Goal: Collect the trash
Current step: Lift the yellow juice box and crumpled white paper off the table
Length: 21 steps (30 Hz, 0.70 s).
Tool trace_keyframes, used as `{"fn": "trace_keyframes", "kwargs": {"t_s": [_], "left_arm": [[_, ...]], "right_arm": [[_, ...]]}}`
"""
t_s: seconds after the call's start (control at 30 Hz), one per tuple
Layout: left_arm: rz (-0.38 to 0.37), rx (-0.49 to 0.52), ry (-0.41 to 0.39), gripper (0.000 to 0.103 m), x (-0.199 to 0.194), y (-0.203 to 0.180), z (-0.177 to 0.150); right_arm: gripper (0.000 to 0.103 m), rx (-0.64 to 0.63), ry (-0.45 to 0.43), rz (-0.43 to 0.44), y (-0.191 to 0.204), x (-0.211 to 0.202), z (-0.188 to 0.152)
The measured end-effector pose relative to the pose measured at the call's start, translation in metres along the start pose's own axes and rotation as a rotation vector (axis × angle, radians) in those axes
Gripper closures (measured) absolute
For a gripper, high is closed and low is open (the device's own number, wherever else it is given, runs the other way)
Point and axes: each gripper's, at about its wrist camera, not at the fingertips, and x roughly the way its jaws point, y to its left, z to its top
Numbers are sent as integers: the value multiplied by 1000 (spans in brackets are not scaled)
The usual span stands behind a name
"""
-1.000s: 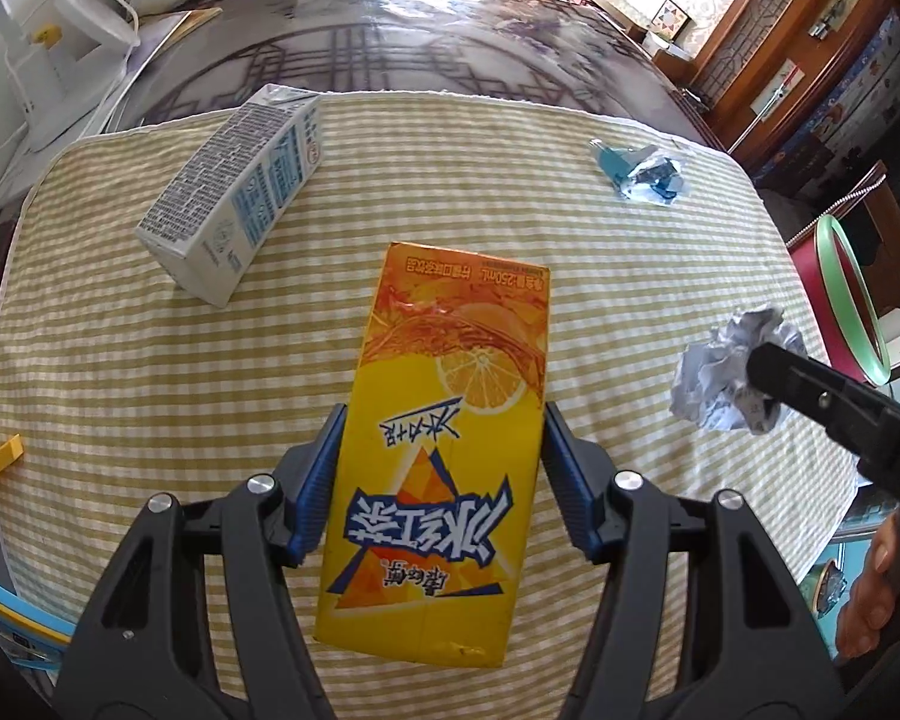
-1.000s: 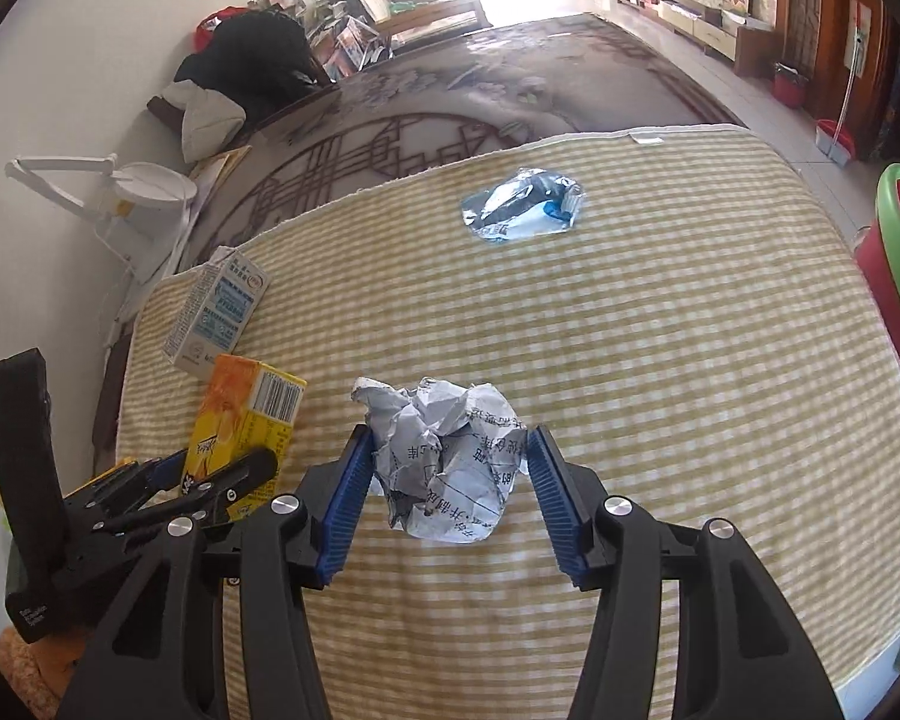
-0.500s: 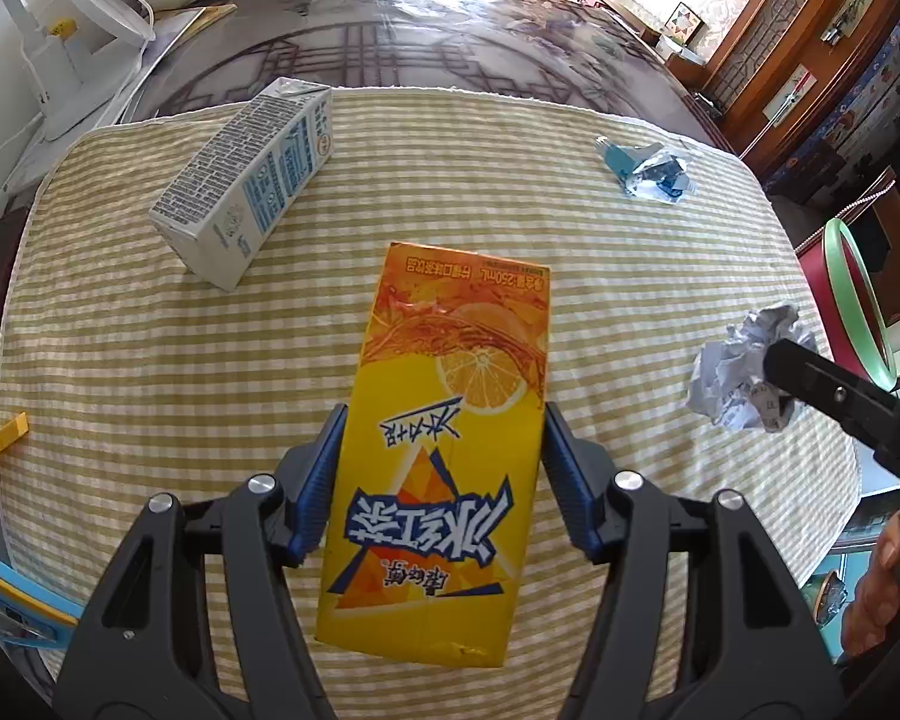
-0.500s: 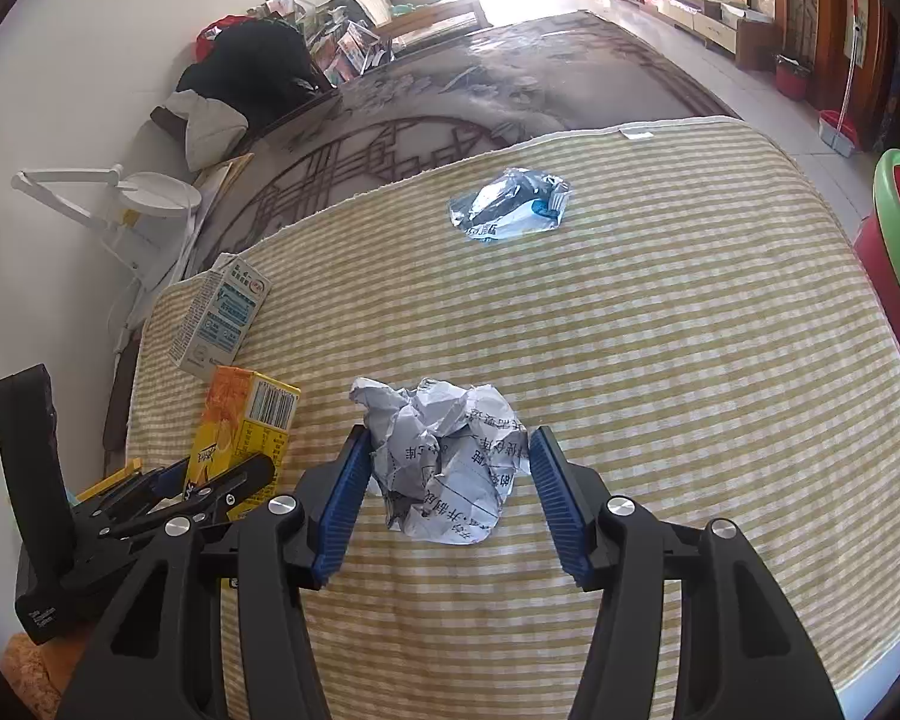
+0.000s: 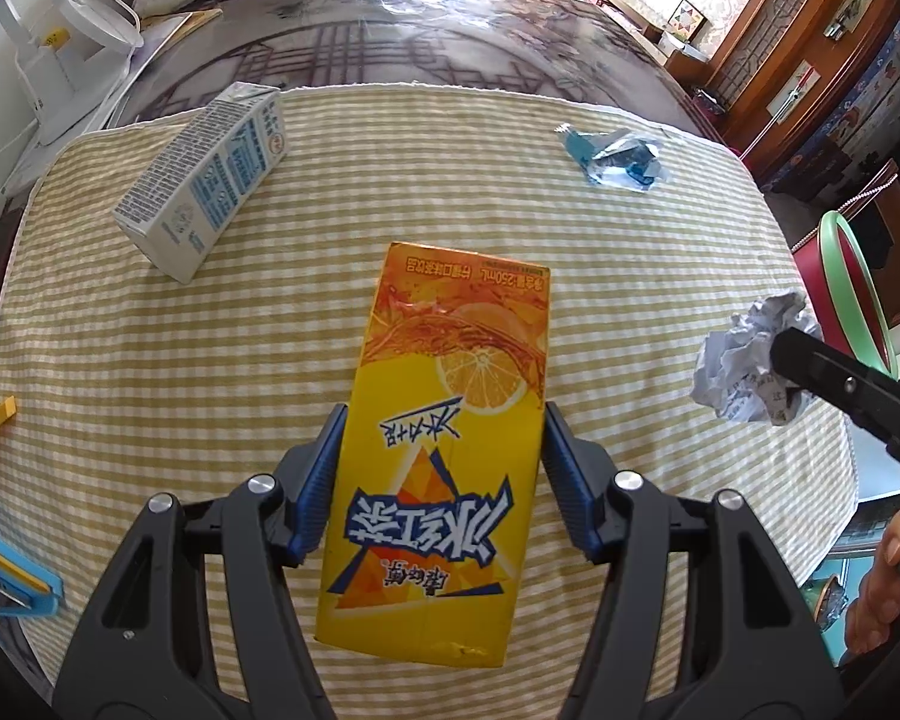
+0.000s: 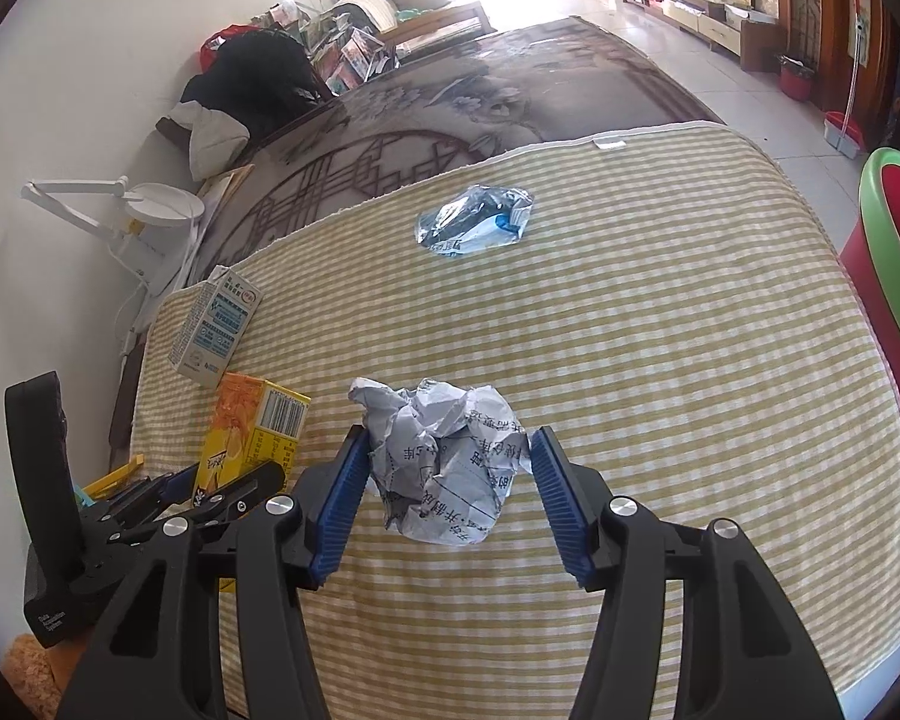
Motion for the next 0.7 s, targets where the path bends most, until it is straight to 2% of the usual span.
{"fn": "trace_keyframes", "kwargs": {"t_s": [0.5,0.7], "left_arm": [[14,-4,-42,44,-5,-77,3],[33,-12,-61,44,-11,-94,4]], "right_arm": [[49,-86,-43,18,-50,-40,16],[49,-91,-55,45,-65,-51,19]]}}
